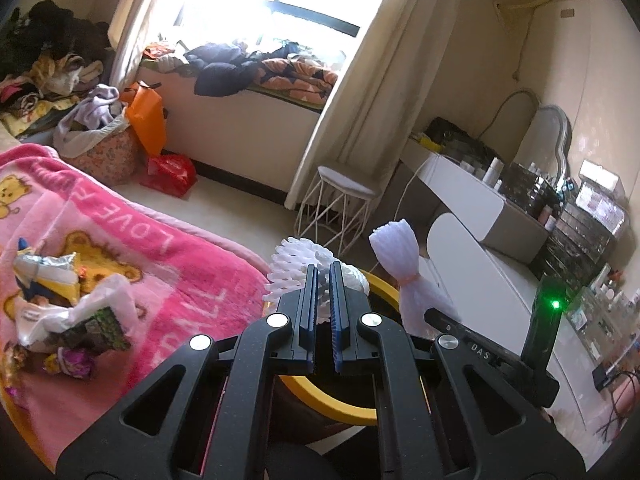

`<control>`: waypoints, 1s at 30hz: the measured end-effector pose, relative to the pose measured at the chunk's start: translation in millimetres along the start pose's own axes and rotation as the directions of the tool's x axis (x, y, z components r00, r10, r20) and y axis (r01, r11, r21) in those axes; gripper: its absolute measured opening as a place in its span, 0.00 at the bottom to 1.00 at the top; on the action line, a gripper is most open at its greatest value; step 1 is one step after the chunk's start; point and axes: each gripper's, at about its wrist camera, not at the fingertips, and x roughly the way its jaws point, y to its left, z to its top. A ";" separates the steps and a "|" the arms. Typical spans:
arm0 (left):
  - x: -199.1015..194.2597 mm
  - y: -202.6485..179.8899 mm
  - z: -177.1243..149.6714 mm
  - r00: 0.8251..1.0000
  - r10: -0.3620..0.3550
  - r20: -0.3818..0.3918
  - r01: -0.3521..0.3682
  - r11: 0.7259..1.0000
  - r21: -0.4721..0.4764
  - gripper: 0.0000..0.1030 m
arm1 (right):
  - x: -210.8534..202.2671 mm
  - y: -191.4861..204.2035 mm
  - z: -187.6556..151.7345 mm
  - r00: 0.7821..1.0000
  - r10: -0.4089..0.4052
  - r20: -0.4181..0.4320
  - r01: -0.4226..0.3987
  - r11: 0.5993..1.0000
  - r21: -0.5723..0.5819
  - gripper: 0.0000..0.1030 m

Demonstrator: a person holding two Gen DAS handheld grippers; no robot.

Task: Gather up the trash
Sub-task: 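Carry both foam nets over the yellow bin and open both tools to drop them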

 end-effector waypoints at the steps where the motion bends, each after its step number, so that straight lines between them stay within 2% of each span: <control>1: 1.7 -0.9 -0.9 1.000 -0.001 -0.004 0.001 1.000 0.002 0.03 | 1.1 -2.1 -0.1 1.000 -0.005 -0.003 0.005 1.000 0.005 0.13; 20: 51.6 -10.1 -25.1 0.994 0.008 -0.113 -0.006 1.000 0.016 0.03 | 20.6 -29.0 -8.1 0.996 -0.077 -0.048 0.079 0.996 0.044 0.14; 30: 74.7 -15.2 -33.8 0.987 0.014 -0.159 -0.010 1.000 0.027 0.04 | 23.7 -24.8 -8.3 0.994 -0.095 -0.055 0.097 0.995 0.035 0.16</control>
